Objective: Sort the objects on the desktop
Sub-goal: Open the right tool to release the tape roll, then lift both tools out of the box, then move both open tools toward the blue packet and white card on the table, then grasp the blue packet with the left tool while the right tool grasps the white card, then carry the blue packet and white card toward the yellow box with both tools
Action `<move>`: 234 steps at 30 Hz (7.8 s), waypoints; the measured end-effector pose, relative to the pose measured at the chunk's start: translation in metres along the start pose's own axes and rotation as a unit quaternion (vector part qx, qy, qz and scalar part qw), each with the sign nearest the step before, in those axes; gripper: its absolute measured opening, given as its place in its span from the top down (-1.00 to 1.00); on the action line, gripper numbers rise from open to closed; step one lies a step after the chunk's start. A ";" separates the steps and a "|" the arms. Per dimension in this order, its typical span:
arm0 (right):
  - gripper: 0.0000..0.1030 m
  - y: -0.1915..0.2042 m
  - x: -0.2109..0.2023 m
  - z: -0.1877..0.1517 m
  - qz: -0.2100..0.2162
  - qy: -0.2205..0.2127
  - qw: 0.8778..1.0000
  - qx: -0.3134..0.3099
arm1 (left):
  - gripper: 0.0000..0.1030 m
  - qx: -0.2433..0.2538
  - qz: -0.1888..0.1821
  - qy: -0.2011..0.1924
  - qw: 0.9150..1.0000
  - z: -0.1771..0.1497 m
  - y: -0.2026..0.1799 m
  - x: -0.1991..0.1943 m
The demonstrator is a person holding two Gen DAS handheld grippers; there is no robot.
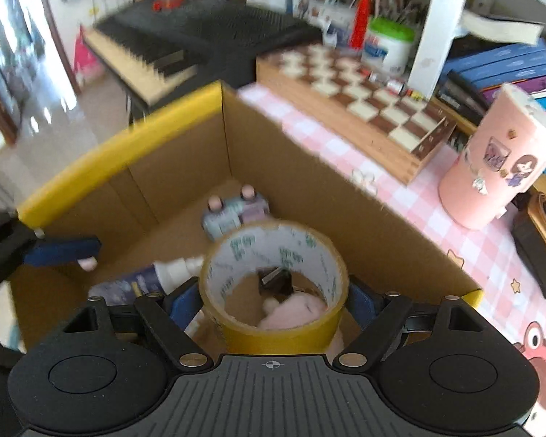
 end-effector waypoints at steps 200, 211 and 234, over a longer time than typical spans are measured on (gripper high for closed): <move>0.43 -0.225 -0.154 -0.342 -0.152 -0.028 0.957 0.244 | -0.34 0.090 -0.060 -0.004 0.994 -0.028 -0.367 0.080; 0.43 -0.218 -0.156 -0.339 -0.139 -0.029 0.959 0.244 | 0.45 0.095 -0.088 -0.015 0.992 -0.032 -0.372 0.072; 0.43 -0.166 -0.202 -0.309 -0.107 -0.076 0.963 0.237 | 0.48 0.000 -0.131 -0.083 0.988 -0.055 -0.299 -0.090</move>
Point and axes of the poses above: each gripper's, at about its wrist camera, not at the fingertips, and x roughly the way its jaws point, y to its left, z to its top, the point moved 8 cm from there along x, roughly the way its jaws point, and after that the axes turned 7 degrees about -x, right-handed, at the moved point
